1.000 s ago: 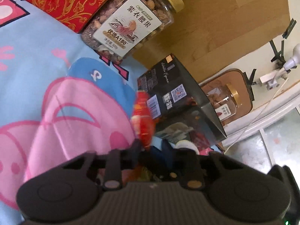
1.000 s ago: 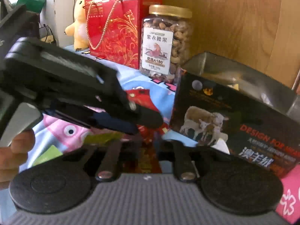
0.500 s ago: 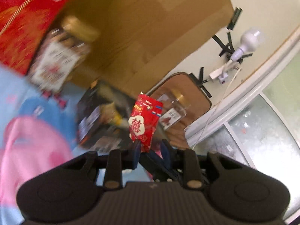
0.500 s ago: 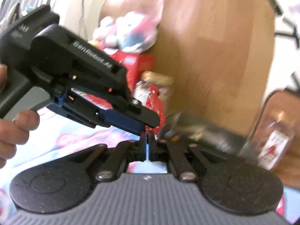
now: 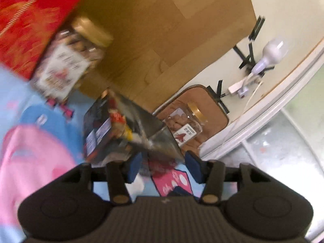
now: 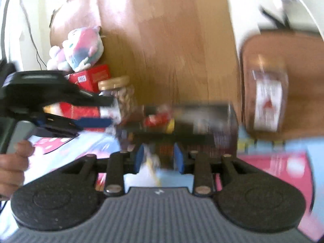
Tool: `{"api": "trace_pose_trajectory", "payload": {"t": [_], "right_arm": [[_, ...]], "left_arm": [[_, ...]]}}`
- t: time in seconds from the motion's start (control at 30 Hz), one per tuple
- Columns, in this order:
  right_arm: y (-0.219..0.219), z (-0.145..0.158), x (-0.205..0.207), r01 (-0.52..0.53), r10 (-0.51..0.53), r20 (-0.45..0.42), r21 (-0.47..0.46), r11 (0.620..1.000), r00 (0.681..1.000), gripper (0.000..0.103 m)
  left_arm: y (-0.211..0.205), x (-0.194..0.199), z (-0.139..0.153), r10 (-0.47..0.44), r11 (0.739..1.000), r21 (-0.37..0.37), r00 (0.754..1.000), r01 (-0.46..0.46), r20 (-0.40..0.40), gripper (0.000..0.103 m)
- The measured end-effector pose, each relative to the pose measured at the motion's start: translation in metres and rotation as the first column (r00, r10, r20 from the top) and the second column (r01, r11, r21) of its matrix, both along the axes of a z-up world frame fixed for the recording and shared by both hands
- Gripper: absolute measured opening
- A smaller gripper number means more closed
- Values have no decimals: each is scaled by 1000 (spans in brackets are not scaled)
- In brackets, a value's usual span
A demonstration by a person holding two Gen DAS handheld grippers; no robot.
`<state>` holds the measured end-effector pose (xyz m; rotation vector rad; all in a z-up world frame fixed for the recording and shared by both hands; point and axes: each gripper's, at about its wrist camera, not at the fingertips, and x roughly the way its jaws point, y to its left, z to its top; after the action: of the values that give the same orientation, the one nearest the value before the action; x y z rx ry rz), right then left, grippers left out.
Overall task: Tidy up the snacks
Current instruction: 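Drop the red packet into the black box with the left tool, then grasp the white cup with the left tool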
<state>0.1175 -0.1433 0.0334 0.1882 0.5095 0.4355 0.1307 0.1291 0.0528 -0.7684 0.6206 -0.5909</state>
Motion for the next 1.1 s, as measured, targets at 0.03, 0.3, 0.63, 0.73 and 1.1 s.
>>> {"api": "trace_pose_trajectory", "payload": {"t": [0.03, 0.3, 0.63, 0.73, 1.1], "right_arm": [[3, -5, 2, -6, 6, -27, 13, 1000, 1000, 42], [35, -24, 37, 87, -46, -269, 142, 986, 962, 66], [81, -22, 10, -37, 48, -242, 51, 998, 969, 49], [67, -9, -35, -102, 109, -147, 52, 993, 983, 49], [5, -31, -118, -100, 107, -159, 49, 994, 982, 54]], "left_arm": [[5, -9, -6, 5, 1000, -30, 1000, -5, -14, 49], [42, -71, -42, 65, 992, -104, 991, -77, -117, 49], [53, -99, -30, 103, 993, -54, 991, -108, -84, 49], [43, -102, -26, 67, 997, -43, 996, -70, -66, 49], [-47, -92, -41, -176, 983, 41, 979, 181, -104, 49]]}}
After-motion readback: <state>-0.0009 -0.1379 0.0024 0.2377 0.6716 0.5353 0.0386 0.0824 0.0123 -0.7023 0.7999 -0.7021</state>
